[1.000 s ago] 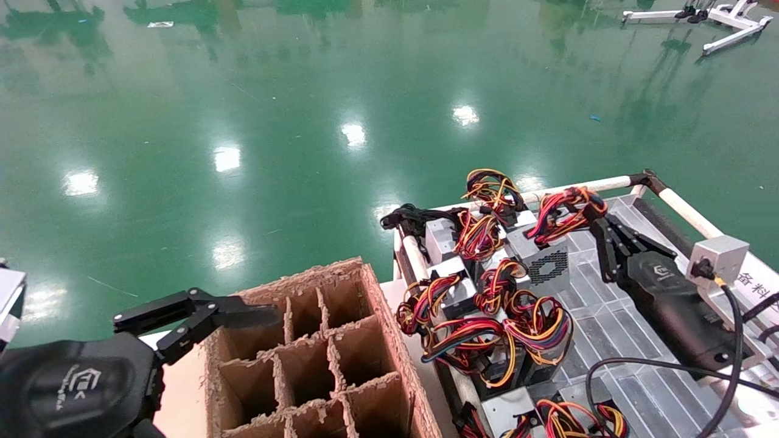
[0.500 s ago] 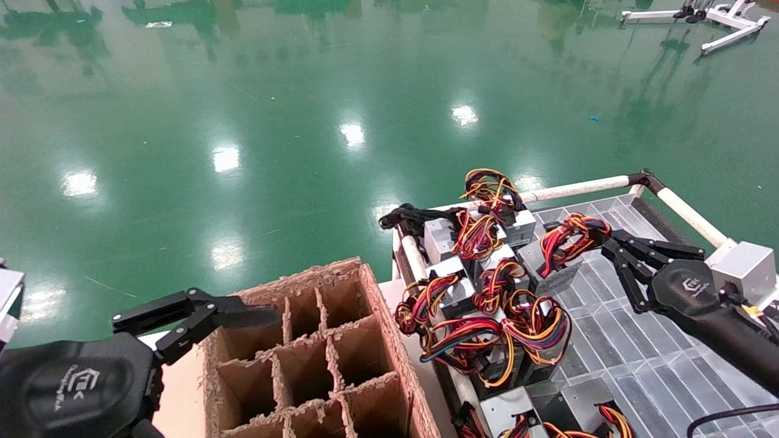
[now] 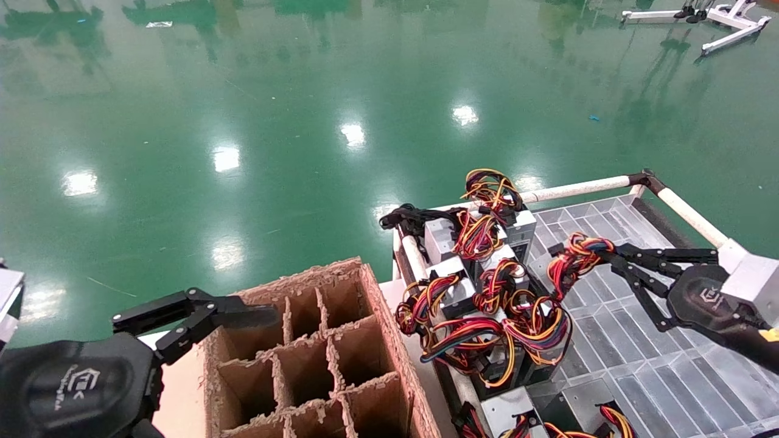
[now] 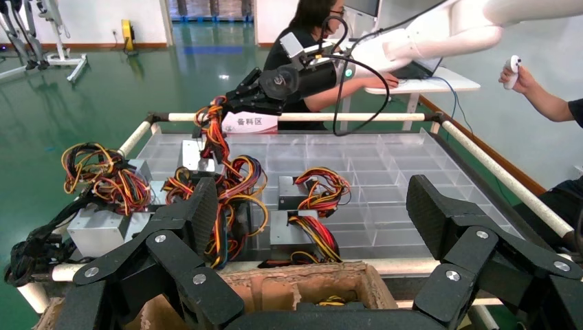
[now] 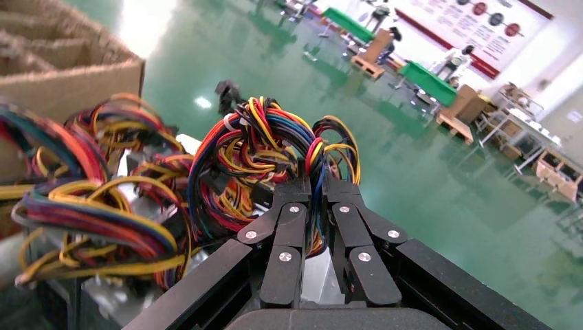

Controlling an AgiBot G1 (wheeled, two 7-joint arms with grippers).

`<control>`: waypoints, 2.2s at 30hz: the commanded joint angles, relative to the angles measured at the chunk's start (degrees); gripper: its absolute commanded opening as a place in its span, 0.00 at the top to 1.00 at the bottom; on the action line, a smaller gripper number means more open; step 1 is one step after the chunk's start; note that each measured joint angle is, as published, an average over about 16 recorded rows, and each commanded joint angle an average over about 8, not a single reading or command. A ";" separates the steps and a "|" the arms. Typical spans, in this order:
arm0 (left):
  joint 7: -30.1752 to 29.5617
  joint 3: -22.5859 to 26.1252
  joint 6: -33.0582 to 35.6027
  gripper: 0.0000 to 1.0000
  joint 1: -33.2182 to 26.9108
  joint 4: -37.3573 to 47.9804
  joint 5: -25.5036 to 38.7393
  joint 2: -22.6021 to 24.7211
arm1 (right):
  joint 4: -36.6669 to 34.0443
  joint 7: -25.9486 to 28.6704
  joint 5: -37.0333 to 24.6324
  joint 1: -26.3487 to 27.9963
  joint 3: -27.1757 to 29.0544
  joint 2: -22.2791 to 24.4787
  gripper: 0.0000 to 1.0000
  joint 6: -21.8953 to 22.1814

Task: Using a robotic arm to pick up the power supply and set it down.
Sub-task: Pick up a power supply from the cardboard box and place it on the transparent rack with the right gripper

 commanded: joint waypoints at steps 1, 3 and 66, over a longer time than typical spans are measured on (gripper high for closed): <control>0.00 0.00 0.00 0.00 0.00 0.00 0.00 0.00 | -0.04 -0.67 -1.31 1.12 -0.84 0.47 1.00 0.06; 0.00 0.00 0.00 0.00 0.00 0.00 0.00 0.00 | 0.04 -1.68 -2.89 2.44 -1.83 0.79 1.00 0.43; 0.02 0.04 -0.02 0.00 -0.01 0.00 -0.03 -0.02 | 10.91 -30.68 -32.50 32.19 -17.88 -6.39 1.00 8.17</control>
